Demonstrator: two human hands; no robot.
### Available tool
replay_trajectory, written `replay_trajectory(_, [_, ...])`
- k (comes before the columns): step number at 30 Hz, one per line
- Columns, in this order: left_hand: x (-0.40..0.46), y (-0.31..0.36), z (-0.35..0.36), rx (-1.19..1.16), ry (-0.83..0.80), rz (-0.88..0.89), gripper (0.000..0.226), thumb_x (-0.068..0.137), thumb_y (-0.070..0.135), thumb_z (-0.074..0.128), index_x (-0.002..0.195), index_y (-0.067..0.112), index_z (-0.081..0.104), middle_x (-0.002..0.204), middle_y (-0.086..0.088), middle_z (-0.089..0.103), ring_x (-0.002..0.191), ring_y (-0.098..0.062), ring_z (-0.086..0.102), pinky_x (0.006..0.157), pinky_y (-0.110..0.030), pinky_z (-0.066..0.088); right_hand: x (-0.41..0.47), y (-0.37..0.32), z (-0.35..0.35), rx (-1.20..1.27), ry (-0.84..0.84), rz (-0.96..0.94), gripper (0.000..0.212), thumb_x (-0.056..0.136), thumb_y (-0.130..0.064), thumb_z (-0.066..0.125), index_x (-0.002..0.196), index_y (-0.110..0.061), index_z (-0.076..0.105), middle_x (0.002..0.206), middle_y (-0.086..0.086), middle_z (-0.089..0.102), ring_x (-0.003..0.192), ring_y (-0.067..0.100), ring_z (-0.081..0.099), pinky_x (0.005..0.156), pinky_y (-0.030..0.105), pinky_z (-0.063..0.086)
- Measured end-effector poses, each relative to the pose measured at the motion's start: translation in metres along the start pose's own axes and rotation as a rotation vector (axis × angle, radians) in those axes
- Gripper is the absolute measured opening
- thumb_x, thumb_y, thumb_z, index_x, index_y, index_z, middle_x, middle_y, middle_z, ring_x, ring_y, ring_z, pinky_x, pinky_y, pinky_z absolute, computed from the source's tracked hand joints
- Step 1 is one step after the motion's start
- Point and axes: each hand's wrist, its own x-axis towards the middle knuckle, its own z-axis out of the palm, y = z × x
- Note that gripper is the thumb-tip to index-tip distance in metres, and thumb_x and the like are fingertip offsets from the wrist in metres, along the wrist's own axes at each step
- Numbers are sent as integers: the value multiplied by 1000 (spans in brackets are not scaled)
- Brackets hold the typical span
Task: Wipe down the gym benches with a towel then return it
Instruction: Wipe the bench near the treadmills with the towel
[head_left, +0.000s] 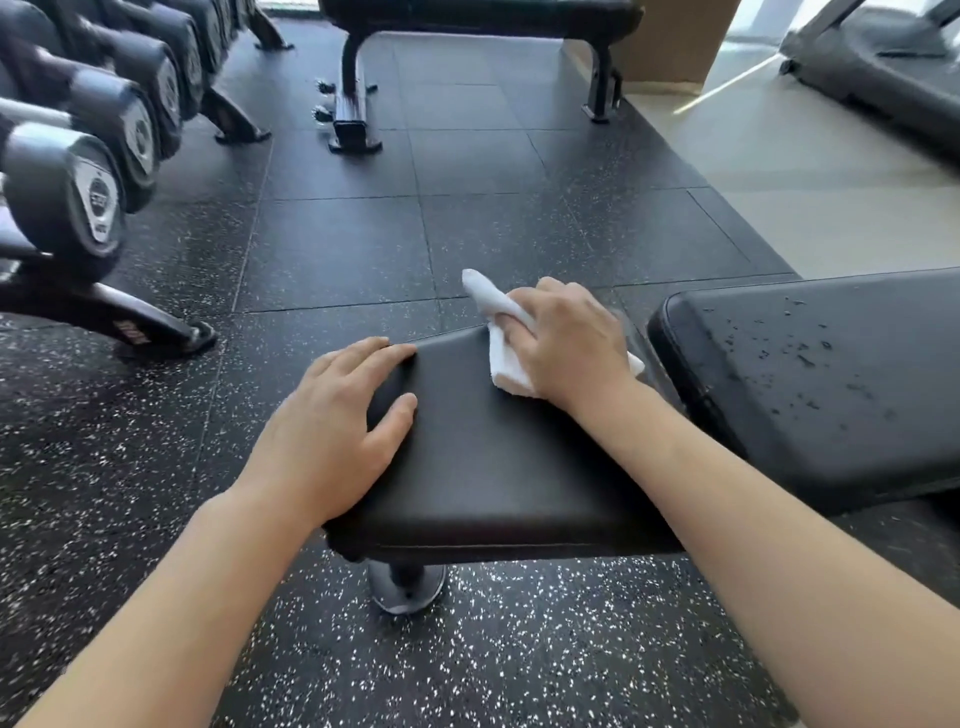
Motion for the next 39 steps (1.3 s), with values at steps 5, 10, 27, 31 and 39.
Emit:
replay_trajectory(5, [-3, -24, -11, -51, 5, -130, 53, 97, 50, 50, 148, 37, 46, 147, 10, 53, 134, -17, 51, 113, -41, 40, -21, -49, 9, 41, -47, -160, 25, 102, -46, 51, 104, -27, 67, 95, -9, 55, 98, 19, 51, 78, 36, 44])
replay_trajectory(10, [0, -29, -11, -69, 42, -134, 31, 99, 42, 49, 126, 33, 60, 127, 4, 66, 119, -24, 59, 99, -42, 46, -47, -73, 8, 64, -97, -321, 26, 101, -47, 53, 112, -31, 69, 98, -9, 56, 101, 17, 50, 84, 36, 43])
replay_trajectory(27, [18, -16, 1, -174, 36, -72, 54, 87, 53, 50, 140, 42, 53, 137, 19, 58, 126, -11, 55, 109, -39, 42, -10, 21, -24, -85, 30, 82, 25, 97, -46, 55, 98, -26, 69, 89, -5, 56, 98, 27, 58, 82, 41, 49])
replay_trajectory(31, [17, -16, 2, -189, 42, -70, 51, 89, 50, 54, 139, 42, 54, 136, 19, 60, 125, -11, 55, 108, -38, 43, -43, -31, -8, -39, -38, -224, 26, 97, -44, 55, 115, -33, 70, 92, -8, 55, 93, 20, 54, 76, 38, 47])
replay_trajectory(39, [17, -18, 5, -180, 61, -69, 47, 94, 45, 58, 141, 41, 54, 137, 19, 59, 125, -10, 54, 105, -32, 40, -11, 25, -37, -70, 173, -77, 25, 87, -27, 69, 110, -24, 60, 69, -3, 54, 74, 37, 61, 63, 38, 50])
